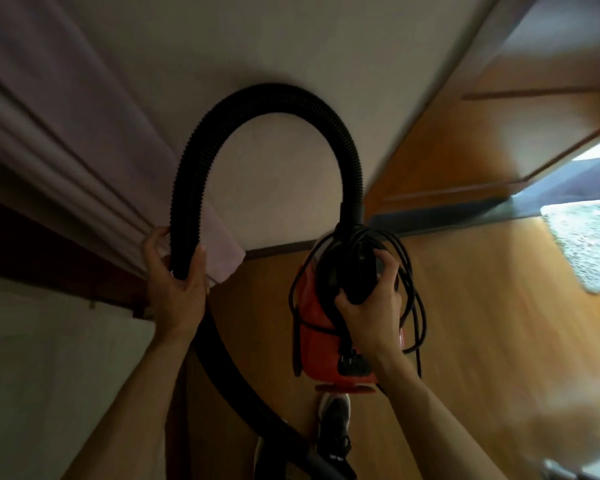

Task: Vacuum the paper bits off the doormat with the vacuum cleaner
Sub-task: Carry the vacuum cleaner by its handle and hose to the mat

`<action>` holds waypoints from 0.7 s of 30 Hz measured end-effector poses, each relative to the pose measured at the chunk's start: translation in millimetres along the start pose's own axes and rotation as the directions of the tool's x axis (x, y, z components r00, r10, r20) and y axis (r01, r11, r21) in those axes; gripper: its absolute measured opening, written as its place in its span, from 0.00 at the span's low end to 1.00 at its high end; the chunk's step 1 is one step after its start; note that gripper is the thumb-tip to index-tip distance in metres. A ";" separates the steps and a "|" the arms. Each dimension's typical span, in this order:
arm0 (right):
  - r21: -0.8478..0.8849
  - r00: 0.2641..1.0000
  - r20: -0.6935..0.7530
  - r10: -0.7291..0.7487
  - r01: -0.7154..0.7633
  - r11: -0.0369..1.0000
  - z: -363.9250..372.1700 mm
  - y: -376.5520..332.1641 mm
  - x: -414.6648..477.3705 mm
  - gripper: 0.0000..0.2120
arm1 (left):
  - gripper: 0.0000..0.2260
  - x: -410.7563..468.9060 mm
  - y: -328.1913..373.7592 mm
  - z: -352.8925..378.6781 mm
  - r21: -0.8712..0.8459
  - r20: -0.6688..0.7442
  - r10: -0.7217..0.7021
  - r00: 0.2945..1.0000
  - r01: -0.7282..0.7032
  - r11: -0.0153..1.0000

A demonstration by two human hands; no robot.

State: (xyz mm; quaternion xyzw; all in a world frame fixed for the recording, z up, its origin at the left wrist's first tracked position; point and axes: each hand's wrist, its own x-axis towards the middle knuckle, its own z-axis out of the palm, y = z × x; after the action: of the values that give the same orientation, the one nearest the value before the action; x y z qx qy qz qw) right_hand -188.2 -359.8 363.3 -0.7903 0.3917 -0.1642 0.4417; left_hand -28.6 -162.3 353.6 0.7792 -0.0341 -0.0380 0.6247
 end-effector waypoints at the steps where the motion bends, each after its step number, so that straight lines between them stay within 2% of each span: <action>1: 0.006 1.000 -0.023 0.005 -0.005 1.000 -14.5 -7.1 -0.3 0.35 | 0.18 1.7 15.9 9.1 -0.012 0.023 0.009 1.000 -0.008 1.000; 8: 0.067 0.964 -0.259 0.069 -0.054 0.996 -119.8 -48.5 -4.3 0.32 | 0.18 -9.5 125.4 81.9 0.019 0.282 0.134 0.950 -0.145 0.989; 14: 0.088 0.889 -0.450 0.089 -0.055 0.995 -219.3 -71.4 -13.1 0.30 | 0.18 -40.4 197.6 152.1 0.031 0.506 0.193 0.840 -0.242 0.970; 21: 0.146 0.759 -0.619 0.200 -0.138 0.979 -332.3 -65.9 -31.0 0.35 | 0.19 -102.5 261.1 236.7 -0.015 0.666 0.257 0.700 -0.333 0.943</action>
State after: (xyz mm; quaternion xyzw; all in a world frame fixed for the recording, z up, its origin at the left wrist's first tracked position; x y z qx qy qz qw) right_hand -378.0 -505.3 605.1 -0.6297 0.5787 -0.3967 0.3335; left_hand -156.1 -438.5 558.9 0.7315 -0.3787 -0.2079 0.5275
